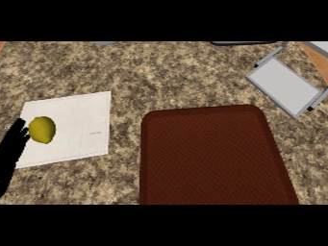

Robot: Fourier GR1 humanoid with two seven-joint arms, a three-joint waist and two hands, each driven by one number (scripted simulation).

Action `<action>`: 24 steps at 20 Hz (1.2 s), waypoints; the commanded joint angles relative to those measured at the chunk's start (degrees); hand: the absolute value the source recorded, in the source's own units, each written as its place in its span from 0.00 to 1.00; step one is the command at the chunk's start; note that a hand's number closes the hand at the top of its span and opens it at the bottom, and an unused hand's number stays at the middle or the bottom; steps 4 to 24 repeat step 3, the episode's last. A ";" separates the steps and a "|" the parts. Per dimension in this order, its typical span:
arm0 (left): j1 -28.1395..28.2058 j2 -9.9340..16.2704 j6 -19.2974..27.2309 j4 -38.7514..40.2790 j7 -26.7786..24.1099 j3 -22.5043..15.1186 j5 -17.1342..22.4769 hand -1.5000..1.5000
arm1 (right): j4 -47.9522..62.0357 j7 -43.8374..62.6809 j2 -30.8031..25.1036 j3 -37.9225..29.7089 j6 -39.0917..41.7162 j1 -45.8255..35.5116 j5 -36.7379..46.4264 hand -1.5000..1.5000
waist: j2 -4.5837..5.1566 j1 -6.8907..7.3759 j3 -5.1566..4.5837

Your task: Pick the croissant from the tray and place it in the tiered shelf

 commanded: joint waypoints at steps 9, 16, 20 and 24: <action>0.57 -0.95 1.46 -1.53 1.73 0.30 0.12 0.50 | -7.79 8.13 -7.44 -11.89 18.65 1.95 -10.04 0.00 | -0.45 -1.74 0.06; 0.57 -0.95 1.46 -1.53 1.73 0.30 0.12 0.50 | -7.79 8.13 -7.44 -11.89 18.65 1.95 -10.04 0.00 | -0.45 -1.74 0.06; 0.57 -0.95 1.46 -1.53 1.73 0.30 0.12 0.50 | -7.79 8.13 -7.44 -11.89 18.65 1.95 -10.04 0.00 | -0.45 -1.74 0.06; 0.57 -0.95 1.46 -1.53 1.73 0.30 0.12 0.50 | -7.79 8.13 -7.44 -11.89 18.65 1.95 -10.04 0.00 | -0.45 -1.74 0.06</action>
